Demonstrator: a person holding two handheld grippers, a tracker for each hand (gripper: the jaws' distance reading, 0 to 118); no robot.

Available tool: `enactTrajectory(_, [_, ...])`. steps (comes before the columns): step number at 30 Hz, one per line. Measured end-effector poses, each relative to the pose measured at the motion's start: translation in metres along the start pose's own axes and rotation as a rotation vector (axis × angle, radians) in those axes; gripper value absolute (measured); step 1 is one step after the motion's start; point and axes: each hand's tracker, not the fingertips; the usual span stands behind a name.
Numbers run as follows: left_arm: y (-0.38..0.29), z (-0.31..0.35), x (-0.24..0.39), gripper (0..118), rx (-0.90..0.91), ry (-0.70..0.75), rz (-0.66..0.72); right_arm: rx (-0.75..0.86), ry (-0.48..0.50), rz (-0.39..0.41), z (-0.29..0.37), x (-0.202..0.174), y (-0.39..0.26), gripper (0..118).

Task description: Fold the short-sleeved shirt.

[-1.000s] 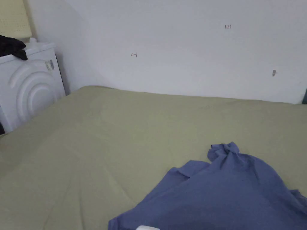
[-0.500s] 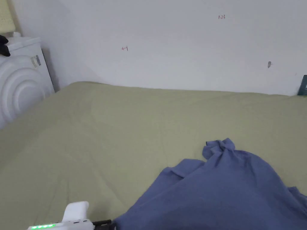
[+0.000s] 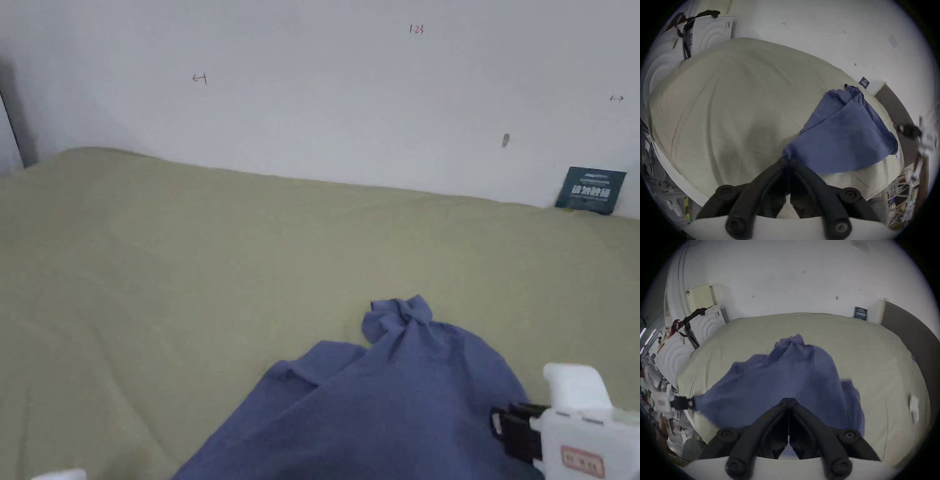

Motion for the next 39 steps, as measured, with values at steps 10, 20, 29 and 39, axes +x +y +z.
enactTrajectory(10, [0.003,-0.012,-0.003,1,-0.019,0.020,0.010,-0.376,0.019,0.195,-0.207,0.086,0.169,96])
enactTrajectory(20, [0.005,-0.013,0.001,1,-0.031,0.026,0.021,-0.471,-0.004,0.280,-0.249,0.079,0.152,63])
enactTrajectory(29, [0.015,-0.004,0.009,1,0.013,-0.020,0.025,-0.188,0.015,0.309,-0.185,0.064,0.163,2])
enactTrajectory(39, [0.083,0.034,0.011,1,0.190,-0.135,-0.002,0.153,0.026,0.293,-0.082,0.048,0.207,2])
